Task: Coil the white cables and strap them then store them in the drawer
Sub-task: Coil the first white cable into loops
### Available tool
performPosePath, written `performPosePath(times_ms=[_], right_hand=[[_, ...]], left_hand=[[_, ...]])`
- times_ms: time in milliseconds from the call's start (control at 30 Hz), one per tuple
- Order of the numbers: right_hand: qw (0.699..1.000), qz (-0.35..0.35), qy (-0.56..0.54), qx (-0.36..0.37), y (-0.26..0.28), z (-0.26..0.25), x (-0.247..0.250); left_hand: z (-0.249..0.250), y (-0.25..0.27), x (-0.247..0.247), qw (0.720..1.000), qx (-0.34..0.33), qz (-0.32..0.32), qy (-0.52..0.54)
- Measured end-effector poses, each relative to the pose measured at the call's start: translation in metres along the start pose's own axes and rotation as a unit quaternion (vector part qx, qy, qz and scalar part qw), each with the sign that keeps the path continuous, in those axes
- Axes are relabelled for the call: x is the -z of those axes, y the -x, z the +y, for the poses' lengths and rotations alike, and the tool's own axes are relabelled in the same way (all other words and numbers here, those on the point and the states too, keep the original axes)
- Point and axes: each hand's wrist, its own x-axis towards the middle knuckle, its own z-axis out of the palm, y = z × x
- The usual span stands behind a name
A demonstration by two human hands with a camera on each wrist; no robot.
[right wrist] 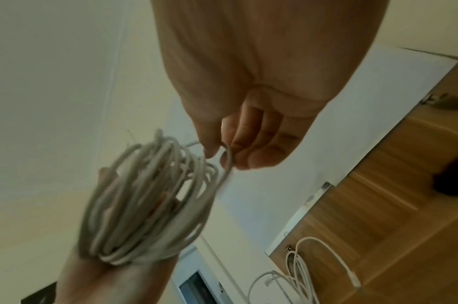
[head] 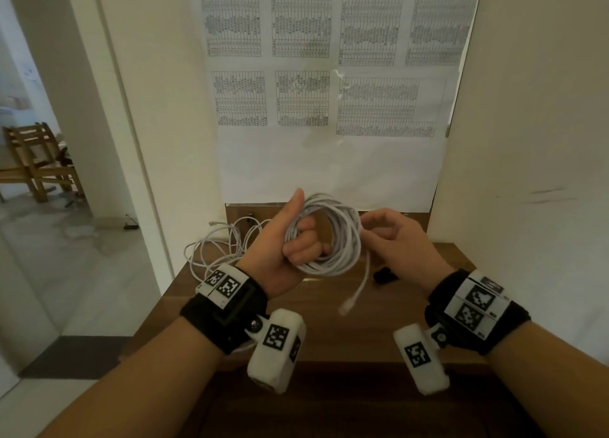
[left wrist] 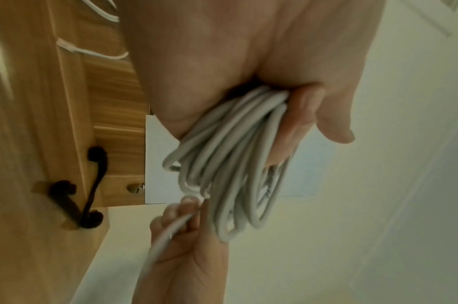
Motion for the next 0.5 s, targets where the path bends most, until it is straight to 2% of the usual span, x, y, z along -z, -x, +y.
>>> performPosePath(times_ms=[100,300,367,433,500], right_hand=[[0.994,0.0,-0.111,-0.016,0.001,-0.002,-0.002],[0.955,-0.039,-0.286,-0.061,0.004,-0.009,-0.003],[0.953,-0.084,-0.288,-0.051,0.005,-0.008,0.002],[0.962,-0.125,-0.241,-0.02,0.008,-0.006,0.005],[0.98,-0.106,-0.169,0.013,0.009,-0.006,0.0]], left_hand=[[-0.002,-0.002,-0.003,0.998,-0.041,0.053,0.005],[-0.008,-0.008,-0.005,0.992,-0.078,0.1,-0.002],[-0.009,-0.009,-0.002,0.989,-0.084,0.121,-0.006],[-0.008,-0.01,0.0,0.987,-0.081,0.137,0.004],[-0.008,-0.01,0.002,0.988,-0.071,0.135,0.016]])
